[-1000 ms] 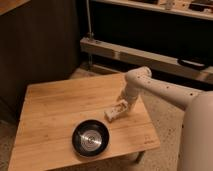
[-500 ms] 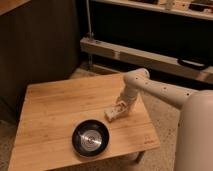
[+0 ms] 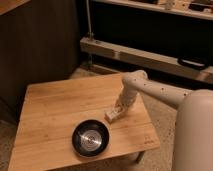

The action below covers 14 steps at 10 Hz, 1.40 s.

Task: Place the bottle in the ceramic bowl

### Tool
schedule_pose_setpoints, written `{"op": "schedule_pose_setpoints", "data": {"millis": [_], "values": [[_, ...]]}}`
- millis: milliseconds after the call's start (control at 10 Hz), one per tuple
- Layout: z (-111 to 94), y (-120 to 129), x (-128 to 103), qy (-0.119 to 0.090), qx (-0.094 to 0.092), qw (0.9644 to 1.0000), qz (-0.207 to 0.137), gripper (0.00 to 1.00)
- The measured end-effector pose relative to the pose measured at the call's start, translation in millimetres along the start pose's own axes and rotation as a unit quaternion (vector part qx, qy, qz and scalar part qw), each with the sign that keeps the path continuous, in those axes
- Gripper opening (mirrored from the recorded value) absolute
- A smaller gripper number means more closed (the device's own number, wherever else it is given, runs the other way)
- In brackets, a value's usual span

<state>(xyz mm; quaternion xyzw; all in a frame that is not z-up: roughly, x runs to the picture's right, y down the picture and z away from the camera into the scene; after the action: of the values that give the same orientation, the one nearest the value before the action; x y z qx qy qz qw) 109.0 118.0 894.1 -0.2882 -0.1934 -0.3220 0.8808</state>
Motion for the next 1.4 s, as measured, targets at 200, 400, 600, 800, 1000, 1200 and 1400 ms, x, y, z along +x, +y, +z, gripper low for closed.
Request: {"op": "schedule_pose_setpoints", "data": {"millis": [200, 400, 600, 800, 1000, 1200, 1400], "values": [[-6.4, -5.4, -8.4, 0.01, 0.004, 0.9998, -0.015, 0.02], [-28.1, -11.3, -20.7, 0.031, 0.018, 0.9987, -0.035, 0.0], [-76.8, -13.9, -43.8, 0.062, 0.045, 0.9953, -0.06, 0.0], [-124.1, -14.6, -72.2, 0.088, 0.073, 0.9898, -0.084, 0.0], [-162.3, -16.4, -105.2, 0.101, 0.095, 0.9847, -0.106, 0.0], [-180.1, -21.9, -135.8, 0.098, 0.116, 0.9795, -0.132, 0.0], [-176.8, -27.5, -167.2, 0.09, 0.136, 0.9726, -0.166, 0.0]]}}
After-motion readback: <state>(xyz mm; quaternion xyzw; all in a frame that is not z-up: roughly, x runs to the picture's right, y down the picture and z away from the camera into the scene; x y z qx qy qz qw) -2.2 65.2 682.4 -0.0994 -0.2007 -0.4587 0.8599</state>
